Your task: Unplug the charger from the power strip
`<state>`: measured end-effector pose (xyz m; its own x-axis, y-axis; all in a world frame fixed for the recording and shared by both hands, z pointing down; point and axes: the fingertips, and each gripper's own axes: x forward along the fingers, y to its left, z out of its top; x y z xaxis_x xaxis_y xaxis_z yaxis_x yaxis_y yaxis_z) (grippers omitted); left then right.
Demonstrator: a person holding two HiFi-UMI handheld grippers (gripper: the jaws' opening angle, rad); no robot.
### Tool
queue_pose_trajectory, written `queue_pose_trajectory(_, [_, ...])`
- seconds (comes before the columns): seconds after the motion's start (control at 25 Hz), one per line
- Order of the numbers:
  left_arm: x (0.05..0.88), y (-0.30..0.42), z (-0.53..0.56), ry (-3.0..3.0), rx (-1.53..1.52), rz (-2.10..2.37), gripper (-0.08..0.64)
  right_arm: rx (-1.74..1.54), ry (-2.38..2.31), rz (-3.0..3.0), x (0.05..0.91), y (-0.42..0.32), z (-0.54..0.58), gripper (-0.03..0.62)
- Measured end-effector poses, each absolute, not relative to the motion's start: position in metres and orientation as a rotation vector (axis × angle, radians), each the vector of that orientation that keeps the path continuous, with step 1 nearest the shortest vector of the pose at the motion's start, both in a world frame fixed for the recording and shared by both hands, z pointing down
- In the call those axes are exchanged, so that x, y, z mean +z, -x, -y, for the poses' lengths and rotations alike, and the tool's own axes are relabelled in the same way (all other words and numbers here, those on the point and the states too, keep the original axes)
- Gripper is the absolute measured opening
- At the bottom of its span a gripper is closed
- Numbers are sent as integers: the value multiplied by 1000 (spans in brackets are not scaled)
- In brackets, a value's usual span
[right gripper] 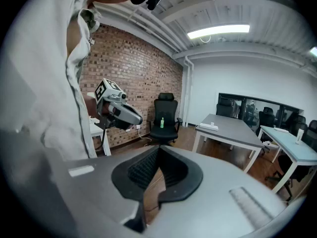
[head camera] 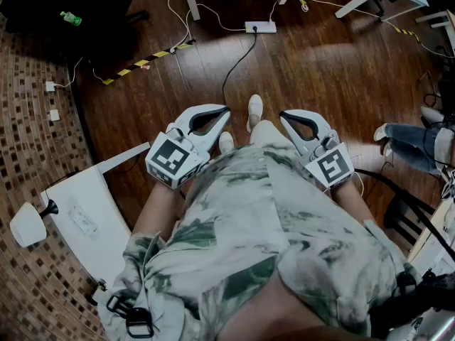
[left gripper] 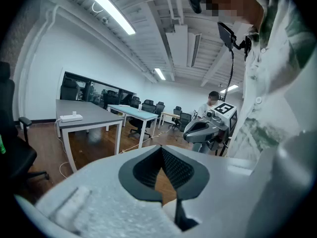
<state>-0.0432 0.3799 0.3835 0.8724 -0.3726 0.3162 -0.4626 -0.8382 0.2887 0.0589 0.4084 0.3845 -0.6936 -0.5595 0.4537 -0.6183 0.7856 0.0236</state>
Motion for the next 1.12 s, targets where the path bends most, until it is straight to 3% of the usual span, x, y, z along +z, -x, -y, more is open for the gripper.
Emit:
queue_pose_trajectory(0.68, [378, -11, -181, -2642, 417, 880, 2, 111, -722, 2619, 415, -142, -190, 6])
queue_pose_trajectory(1.12, [388, 12, -78, -2682, 413, 875, 2, 131, -690, 2602, 427, -106, -102, 6])
